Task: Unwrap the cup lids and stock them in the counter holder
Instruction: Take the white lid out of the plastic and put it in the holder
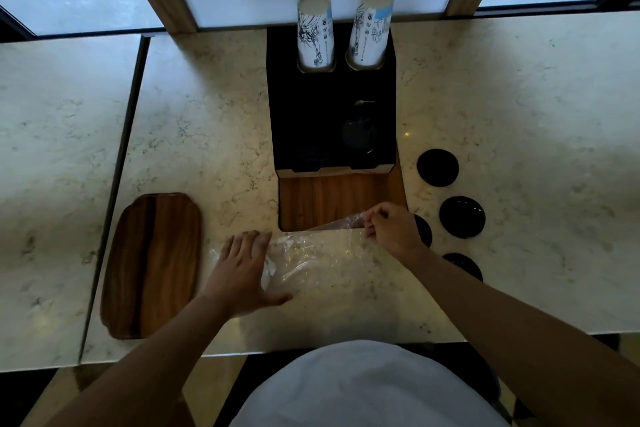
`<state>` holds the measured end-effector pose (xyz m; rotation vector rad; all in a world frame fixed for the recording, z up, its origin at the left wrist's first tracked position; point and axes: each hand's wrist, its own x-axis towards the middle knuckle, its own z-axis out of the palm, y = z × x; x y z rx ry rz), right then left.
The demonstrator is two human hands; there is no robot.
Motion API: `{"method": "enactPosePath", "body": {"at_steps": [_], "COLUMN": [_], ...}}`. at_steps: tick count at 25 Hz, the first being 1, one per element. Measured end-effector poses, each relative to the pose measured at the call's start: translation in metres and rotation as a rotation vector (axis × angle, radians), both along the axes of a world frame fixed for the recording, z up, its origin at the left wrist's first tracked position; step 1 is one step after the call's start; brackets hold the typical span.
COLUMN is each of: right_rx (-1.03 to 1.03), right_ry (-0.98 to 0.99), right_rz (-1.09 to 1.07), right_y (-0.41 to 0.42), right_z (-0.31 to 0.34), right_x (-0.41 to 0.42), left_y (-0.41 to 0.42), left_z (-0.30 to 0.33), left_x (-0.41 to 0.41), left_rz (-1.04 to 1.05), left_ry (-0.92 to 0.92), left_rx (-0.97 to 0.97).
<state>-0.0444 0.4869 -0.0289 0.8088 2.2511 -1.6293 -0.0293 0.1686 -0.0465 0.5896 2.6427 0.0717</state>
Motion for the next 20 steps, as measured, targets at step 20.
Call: {"method": "enactPosePath", "body": {"at_steps": [20], "right_rx": [-0.794], "right_ry": [-0.62], "right_rz": [0.483], "right_y": [-0.077], "right_z": [0.003], "right_x": [-0.021], "left_y": [-0.056], "left_z": [0.002], "left_x": [0.018], "left_rz": [0.144], "left_ry": [-0.068], "left_rx": [0.078]}}
